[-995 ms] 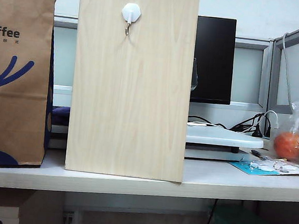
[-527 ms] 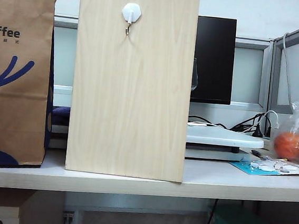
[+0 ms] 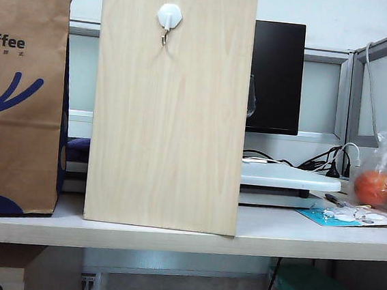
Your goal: Pick up the paper bag and hang it on the hook.
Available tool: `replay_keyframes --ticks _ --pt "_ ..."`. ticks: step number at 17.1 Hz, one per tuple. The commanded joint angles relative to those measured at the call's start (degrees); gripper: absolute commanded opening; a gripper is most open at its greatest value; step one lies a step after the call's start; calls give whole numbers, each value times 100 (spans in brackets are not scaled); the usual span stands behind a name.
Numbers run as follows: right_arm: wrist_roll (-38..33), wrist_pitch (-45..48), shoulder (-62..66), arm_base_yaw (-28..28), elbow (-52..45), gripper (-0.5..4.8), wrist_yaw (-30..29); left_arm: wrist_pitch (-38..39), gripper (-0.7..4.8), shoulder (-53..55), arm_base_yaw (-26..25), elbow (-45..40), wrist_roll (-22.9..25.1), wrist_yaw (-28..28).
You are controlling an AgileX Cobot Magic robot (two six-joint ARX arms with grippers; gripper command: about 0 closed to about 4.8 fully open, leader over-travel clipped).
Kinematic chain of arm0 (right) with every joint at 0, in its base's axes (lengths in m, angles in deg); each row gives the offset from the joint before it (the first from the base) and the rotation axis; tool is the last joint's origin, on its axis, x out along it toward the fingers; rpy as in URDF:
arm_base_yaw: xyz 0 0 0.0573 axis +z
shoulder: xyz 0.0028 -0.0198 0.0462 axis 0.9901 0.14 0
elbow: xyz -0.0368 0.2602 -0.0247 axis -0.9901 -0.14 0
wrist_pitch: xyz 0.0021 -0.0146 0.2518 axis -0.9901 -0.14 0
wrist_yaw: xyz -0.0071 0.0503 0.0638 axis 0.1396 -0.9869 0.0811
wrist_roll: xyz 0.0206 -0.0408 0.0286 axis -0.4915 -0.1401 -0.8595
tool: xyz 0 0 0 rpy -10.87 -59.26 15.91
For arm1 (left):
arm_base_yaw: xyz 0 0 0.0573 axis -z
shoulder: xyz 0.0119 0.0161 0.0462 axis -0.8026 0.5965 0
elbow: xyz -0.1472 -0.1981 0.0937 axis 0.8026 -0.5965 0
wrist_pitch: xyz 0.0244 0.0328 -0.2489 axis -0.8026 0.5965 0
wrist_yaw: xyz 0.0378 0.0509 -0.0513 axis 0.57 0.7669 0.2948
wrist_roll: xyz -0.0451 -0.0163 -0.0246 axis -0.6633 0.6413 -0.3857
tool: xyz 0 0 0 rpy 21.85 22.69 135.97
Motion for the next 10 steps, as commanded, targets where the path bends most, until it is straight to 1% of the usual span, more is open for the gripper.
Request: replay_keyframes --ticks 1,3,4,5,6,7,8,9,10 --pt "13 -63 2 0 -39 0 -15 350 -5 195 -13 1366 885 479" --pt "13 -138 2 -4 -39 0 -15 529 -5 815 -17 2151 1569 675" --pt "13 -142 2 -2 -39 0 -15 577 -5 1377 -17 2564 1976 750" --pt "13 -144 2 -4 -39 0 -15 433 -4 2098 -13 2918 2308 734" --pt "13 -144 2 -4 -39 0 -15 330 2 2553 -13 3143 2347 745" --pt "13 -144 2 0 -39 0 -15 240 41 2907 -17 3320 2363 822" --pt "13 -149 2 -2 -39 0 -15 168 120 3274 -17 3517 2404 992" --pt "13 -149 2 -4 -39 0 -15 133 228 3733 -15 3768 2568 1121" --pt "13 -149 2 -4 -39 0 -15 120 295 4155 -15 4002 2634 1163"
